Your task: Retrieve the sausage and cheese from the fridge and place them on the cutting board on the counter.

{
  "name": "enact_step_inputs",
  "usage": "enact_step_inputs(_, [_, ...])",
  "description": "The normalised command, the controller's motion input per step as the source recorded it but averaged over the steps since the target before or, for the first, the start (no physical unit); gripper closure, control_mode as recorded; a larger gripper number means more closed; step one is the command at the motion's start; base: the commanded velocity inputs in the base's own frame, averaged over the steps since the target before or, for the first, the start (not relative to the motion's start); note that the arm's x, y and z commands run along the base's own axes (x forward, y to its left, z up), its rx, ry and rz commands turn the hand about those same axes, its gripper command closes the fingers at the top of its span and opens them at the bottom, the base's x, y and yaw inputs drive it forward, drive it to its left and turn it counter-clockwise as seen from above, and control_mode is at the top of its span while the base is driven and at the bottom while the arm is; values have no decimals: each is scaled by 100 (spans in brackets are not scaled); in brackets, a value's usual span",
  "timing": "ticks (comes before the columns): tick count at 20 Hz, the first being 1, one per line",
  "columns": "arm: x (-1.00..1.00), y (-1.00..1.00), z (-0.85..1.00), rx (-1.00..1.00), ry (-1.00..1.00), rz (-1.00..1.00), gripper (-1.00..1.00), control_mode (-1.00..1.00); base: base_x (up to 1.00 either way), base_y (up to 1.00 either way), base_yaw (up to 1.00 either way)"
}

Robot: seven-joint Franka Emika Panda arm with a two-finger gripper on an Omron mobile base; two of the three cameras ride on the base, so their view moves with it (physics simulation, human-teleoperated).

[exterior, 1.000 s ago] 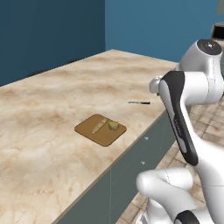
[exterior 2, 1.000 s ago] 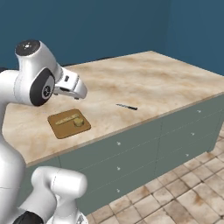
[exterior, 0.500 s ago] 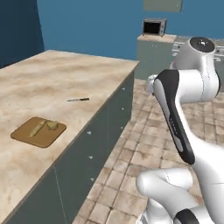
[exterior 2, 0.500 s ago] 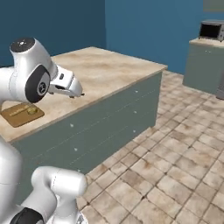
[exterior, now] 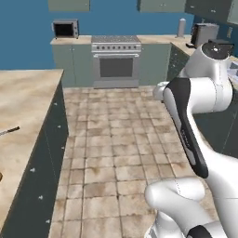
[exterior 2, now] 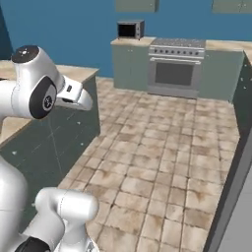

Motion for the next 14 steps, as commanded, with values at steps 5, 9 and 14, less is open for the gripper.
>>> enact_step_inputs(5, [0, 0, 0, 0, 0, 0, -100, 100, -29, 28, -80])
enact_step_inputs(9, [0, 0, 0, 0, 0, 0, -100, 100, -39, 39, -74])
enact_step_inputs(14, [0, 0, 0, 0, 0, 0, -100, 100, -46, 57, -63])
